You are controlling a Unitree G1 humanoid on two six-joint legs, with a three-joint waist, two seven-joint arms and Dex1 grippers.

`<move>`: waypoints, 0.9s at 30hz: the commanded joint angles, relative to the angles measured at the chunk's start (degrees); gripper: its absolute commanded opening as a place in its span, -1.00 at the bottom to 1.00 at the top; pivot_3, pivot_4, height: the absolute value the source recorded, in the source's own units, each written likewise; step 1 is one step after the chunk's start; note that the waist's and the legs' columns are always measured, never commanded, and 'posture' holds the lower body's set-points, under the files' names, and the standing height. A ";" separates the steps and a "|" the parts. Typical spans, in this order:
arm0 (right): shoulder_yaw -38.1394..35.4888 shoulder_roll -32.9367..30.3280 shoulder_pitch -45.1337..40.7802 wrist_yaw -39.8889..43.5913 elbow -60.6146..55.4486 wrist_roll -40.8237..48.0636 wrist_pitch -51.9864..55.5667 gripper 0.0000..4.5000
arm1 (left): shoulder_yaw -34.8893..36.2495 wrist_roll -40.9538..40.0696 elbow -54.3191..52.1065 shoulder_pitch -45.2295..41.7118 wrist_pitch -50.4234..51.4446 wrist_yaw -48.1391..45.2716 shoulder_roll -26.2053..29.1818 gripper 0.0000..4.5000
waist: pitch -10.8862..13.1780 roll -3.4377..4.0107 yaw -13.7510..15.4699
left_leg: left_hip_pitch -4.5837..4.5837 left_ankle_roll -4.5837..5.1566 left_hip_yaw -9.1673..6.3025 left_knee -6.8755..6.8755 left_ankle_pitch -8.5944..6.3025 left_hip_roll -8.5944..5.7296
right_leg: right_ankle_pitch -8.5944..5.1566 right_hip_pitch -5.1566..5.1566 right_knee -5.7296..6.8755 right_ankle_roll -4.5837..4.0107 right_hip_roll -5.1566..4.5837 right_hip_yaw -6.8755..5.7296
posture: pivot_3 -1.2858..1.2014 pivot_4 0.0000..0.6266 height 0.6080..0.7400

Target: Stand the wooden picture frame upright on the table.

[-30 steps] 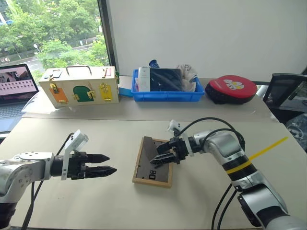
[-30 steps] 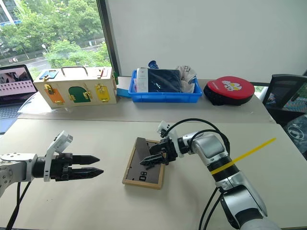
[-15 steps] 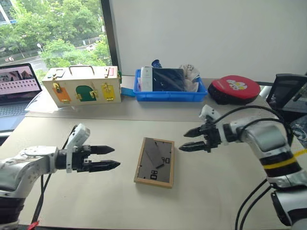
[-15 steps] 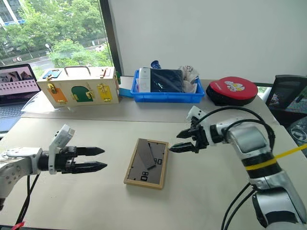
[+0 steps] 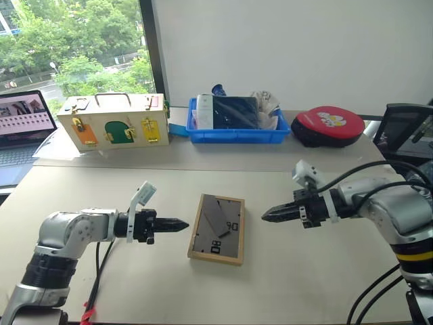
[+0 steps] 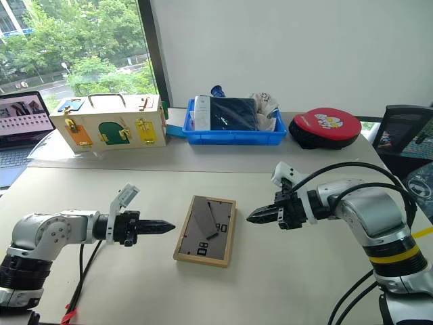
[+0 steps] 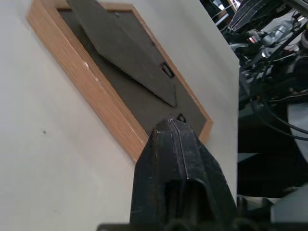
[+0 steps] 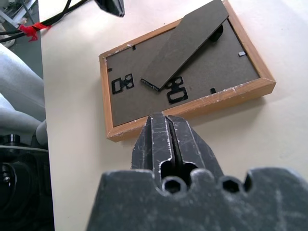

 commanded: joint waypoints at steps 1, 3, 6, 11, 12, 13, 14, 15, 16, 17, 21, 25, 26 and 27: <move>-0.90 -1.57 1.97 -0.27 -2.72 -0.61 -3.03 -0.98 | 2.93 -1.58 -1.59 0.50 4.37 4.51 -0.62 -0.99 | 0.00 0.00 0.01 | 0.00 0.00 0.00 0.03 0.00 0.00 | 0.00 0.00 0.00 0.00 0.00 0.00 | 0.03 -0.52 0.74; -0.20 -1.73 2.86 -0.68 -2.92 -1.38 -3.94 -0.98 | 3.91 -1.73 -0.57 0.01 5.87 7.12 -2.10 -0.99 | 0.00 0.00 0.01 | 0.00 0.00 -0.01 0.09 0.01 -0.02 | 0.01 0.04 0.01 0.01 -0.01 -0.01 | 0.03 -0.52 0.74; 0.24 -1.77 3.33 -1.07 -3.03 -1.79 -4.56 -0.98 | 7.65 -2.90 2.25 -2.82 9.64 11.40 -5.13 -0.99 | 0.00 0.00 0.03 | 0.02 -0.01 -0.02 0.17 0.01 -0.02 | 0.03 0.08 0.02 0.04 -0.01 -0.01 | 0.03 -0.52 0.74; 0.68 -1.72 3.83 -1.43 -2.44 -2.54 -5.43 -1.00 | 9.79 -6.02 3.71 -4.30 15.02 11.33 -6.17 -0.39 | 0.00 -0.01 -0.03 | 0.01 -0.01 -0.05 0.15 0.01 -0.03 | 0.03 0.07 0.03 0.05 0.00 -0.02 | 0.03 -0.52 0.74; 0.91 -1.61 4.14 -1.45 -2.21 -2.84 -5.87 -1.00 | 9.64 -6.08 3.96 -4.50 15.46 11.35 -6.08 -0.22 | 0.00 -0.01 -0.07 | 0.01 -0.01 -0.05 0.13 0.01 -0.02 | 0.03 0.07 0.03 0.05 0.00 -0.02 | 0.03 -0.52 0.74; 1.13 -1.45 4.49 -1.54 -1.93 -3.15 -6.41 -1.00 | 9.65 -6.14 4.38 -4.83 16.04 11.47 -6.05 -0.05 | 0.00 -0.01 -0.09 | 0.01 -0.01 -0.05 0.13 0.01 -0.03 | 0.04 0.07 0.03 0.05 0.00 -0.02 | 0.03 -0.52 0.74; 1.25 -1.36 4.72 -1.57 -1.76 -3.38 -6.78 -1.00 | 9.76 -6.24 4.69 -5.09 16.51 11.63 -6.09 0.11 | 0.00 -0.01 -0.10 | 0.01 -0.01 -0.05 0.13 0.01 -0.03 | 0.04 0.07 0.03 0.05 -0.01 -0.02 | 0.03 -0.52 0.74; 1.43 -1.25 4.95 -1.71 -1.52 -3.75 -7.19 -1.00 | 9.41 -6.37 4.73 -5.20 16.82 11.28 -5.78 0.26 | 0.00 -0.01 -0.09 | 0.01 -0.01 -0.05 0.13 0.01 -0.03 | 0.04 0.07 0.03 0.05 0.00 -0.03 | 0.03 -0.52 0.74; 1.90 -1.21 5.24 -1.89 -1.17 -4.61 -8.03 -1.00 | 8.76 -6.77 4.52 -5.13 17.04 10.15 -5.24 0.45 | 0.00 -0.01 -0.09 | 0.01 -0.01 -0.06 0.13 0.01 -0.03 | 0.04 0.07 0.03 0.05 0.00 -0.03 | 0.03 -0.52 0.74; 2.63 -1.06 5.51 -2.21 -0.60 -5.74 -9.11 -1.00 | 8.33 -7.16 4.48 -5.10 17.50 9.33 -4.96 0.57 | 0.00 -0.01 -0.09 | 0.01 -0.01 -0.06 0.14 0.01 -0.03 | 0.04 0.07 0.03 0.05 -0.01 -0.03 | 0.03 -0.52 0.74; 5.59 0.96 5.98 -3.60 1.06 -9.12 -12.32 -1.00 | 4.13 -4.53 3.91 -4.42 16.41 9.74 -5.38 0.99 | 0.00 -0.01 -0.09 | 0.01 -0.03 -0.07 0.13 0.02 -0.05 | 0.04 0.07 0.03 0.05 -0.01 -0.04 | 0.03 -0.52 0.74; 8.73 3.92 5.32 -4.55 2.56 -11.99 -14.44 -1.00 | 0.85 -1.84 4.81 -5.19 15.21 12.76 -9.07 0.99 | -0.01 0.00 -0.04 | 0.02 -0.03 -0.09 0.15 0.02 -0.05 | 0.04 0.10 0.03 0.04 0.00 -0.05 | 0.03 -0.52 0.74; 9.49 4.28 5.10 -4.53 2.98 -12.87 -15.04 -1.00 | 0.54 -1.78 4.75 -5.23 15.59 13.31 -10.10 0.99 | -0.01 0.00 0.00 | 0.01 -0.04 -0.09 0.16 0.02 -0.05 | 0.04 0.11 0.03 0.05 -0.01 -0.05 | 0.03 -0.52 0.74; 10.09 4.54 4.94 -4.51 3.36 -13.59 -15.58 -1.00 | 0.25 -1.68 4.64 -5.24 15.79 13.82 -10.90 0.99 | -0.02 0.01 0.17 | 0.01 -0.04 -0.09 0.17 0.03 -0.06 | 0.04 0.12 0.03 0.05 -0.01 -0.05 | 0.03 -0.52 0.74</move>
